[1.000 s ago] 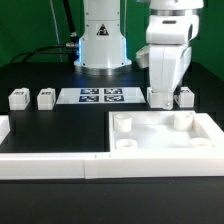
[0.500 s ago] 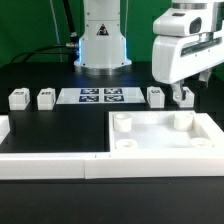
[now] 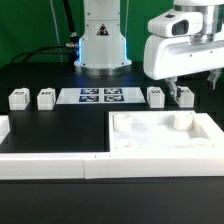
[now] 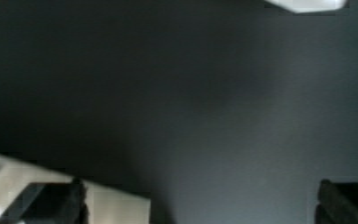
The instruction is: Assemble square table
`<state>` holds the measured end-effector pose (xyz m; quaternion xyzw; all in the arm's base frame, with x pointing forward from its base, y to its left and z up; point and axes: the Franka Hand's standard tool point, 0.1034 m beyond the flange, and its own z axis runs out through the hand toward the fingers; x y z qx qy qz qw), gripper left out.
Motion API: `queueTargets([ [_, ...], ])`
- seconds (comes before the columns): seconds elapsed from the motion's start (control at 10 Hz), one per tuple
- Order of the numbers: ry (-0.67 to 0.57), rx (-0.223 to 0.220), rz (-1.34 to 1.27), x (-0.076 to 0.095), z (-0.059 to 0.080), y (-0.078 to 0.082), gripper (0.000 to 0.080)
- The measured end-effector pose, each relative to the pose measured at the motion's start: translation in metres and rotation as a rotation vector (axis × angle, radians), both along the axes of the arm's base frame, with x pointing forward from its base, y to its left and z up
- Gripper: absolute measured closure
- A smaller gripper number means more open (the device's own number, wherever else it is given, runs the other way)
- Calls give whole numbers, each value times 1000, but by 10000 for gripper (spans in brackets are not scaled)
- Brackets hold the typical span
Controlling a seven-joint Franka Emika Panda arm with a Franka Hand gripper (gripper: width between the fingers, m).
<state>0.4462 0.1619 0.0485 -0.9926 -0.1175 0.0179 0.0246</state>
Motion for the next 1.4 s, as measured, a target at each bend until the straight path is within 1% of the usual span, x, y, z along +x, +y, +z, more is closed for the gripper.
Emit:
queueTargets([
  [0.1,10,2,-61,-7,-3,2,151],
  [0.4,35,-6,-27,-6,-3,1,151],
  [0.5,125,-33,-55,-17,-4,-1,151],
  [0.6,254,-60,-86,-27,-4,1,151],
  [0.7,341,-79,-87,-34,-4,1,151],
  [0.8,410,-97,-81,-41,-9,1,151],
  [0.9,438,-105,-74,-42,-15,3,151],
  [1.0,483,-118,-64,-46,-15,4,151],
  [1.1,561,-137,-62,-49,-14,2,151],
  [1.2,598,-144,-61,-47,-16,2,151],
  [1.3,672,-162,-55,-51,-16,1,151],
  [1.4,715,-173,-56,-52,-19,2,151],
])
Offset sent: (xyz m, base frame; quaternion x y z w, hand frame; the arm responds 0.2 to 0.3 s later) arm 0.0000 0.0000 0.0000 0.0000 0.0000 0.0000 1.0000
